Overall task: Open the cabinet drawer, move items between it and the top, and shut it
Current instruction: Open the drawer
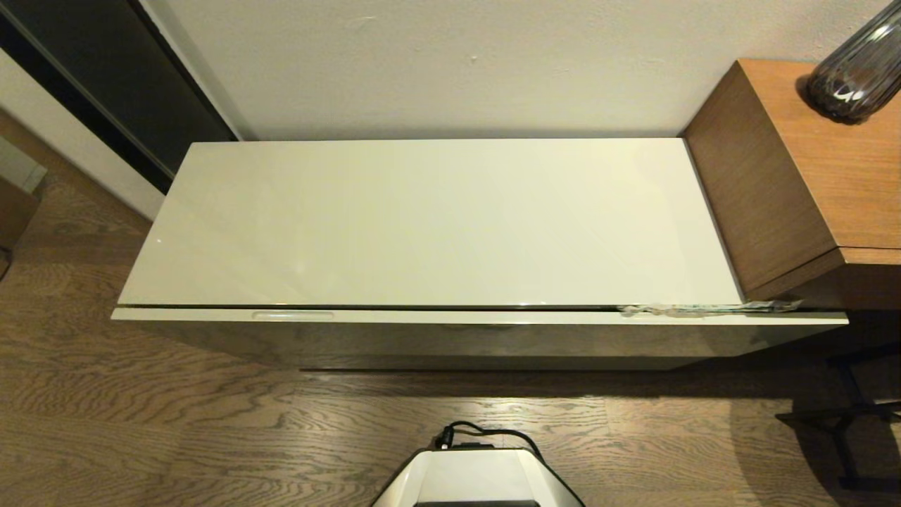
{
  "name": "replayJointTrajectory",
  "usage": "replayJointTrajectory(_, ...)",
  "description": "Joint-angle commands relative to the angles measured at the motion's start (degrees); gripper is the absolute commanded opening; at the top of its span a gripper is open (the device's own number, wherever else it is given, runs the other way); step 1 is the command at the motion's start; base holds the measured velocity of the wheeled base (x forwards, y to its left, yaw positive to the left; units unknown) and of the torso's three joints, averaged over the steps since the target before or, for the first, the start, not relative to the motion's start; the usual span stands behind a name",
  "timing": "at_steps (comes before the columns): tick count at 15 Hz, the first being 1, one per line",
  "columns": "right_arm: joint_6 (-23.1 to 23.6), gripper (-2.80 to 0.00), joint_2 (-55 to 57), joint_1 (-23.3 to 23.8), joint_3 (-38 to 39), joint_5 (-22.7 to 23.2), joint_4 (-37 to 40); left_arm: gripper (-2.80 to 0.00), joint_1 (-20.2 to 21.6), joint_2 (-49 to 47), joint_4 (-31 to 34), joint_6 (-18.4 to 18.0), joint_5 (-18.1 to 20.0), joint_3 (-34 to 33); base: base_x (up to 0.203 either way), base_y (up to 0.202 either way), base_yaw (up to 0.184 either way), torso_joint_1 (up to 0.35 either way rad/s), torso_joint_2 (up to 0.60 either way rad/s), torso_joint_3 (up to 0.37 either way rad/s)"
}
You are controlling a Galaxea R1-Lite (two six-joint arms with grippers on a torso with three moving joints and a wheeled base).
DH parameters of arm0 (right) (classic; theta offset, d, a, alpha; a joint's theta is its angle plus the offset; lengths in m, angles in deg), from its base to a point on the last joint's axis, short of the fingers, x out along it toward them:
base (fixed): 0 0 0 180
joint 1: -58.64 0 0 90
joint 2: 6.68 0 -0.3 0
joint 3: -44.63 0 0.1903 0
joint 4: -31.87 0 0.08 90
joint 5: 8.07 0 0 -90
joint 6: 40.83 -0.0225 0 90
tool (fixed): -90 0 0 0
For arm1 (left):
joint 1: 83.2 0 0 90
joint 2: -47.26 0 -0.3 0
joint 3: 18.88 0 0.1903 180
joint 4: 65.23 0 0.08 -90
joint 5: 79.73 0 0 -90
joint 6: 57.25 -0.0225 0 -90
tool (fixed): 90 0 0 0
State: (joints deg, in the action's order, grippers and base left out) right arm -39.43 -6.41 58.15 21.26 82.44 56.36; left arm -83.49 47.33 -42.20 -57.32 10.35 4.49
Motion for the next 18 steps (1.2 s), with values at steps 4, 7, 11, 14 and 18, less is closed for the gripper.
replayJointTrajectory(4, 0.0, -2.80, 0.1, 0.0, 0.0, 0.0, 0.0, -2.80, -0.1, -0.1, 0.0, 0.0, 0.0, 0.0, 0.000, 0.000, 0.000, 0.000, 0.00, 0.000)
replayJointTrajectory(7, 0.1, -2.80, 0.1, 0.0, 0.0, 0.0, 0.0, -2.80, 0.0, -0.1, 0.0, 0.0, 0.0, 0.0, 0.000, 0.000, 0.000, 0.000, 0.00, 0.000)
replayJointTrajectory(11, 0.0, -2.80, 0.1, 0.0, 0.0, 0.0, 0.0, -2.80, -0.1, -0.1, 0.0, 0.0, 0.0, 0.0, 0.000, 0.000, 0.000, 0.000, 0.00, 0.000)
replayJointTrajectory(14, 0.0, -2.80, 0.1, 0.1, 0.0, 0.0, 0.0, -2.80, -0.1, -0.1, -0.1, -0.7, -0.1, 0.0, 0.000, 0.000, 0.000, 0.000, 0.00, 0.000)
replayJointTrajectory(18, 0.0, -2.80, 0.1, 0.0, 0.0, 0.0, 0.0, -2.80, -0.1, -0.1, -0.1, -1.4, 0.0, 0.1, 0.000, 0.000, 0.000, 0.000, 0.00, 0.000)
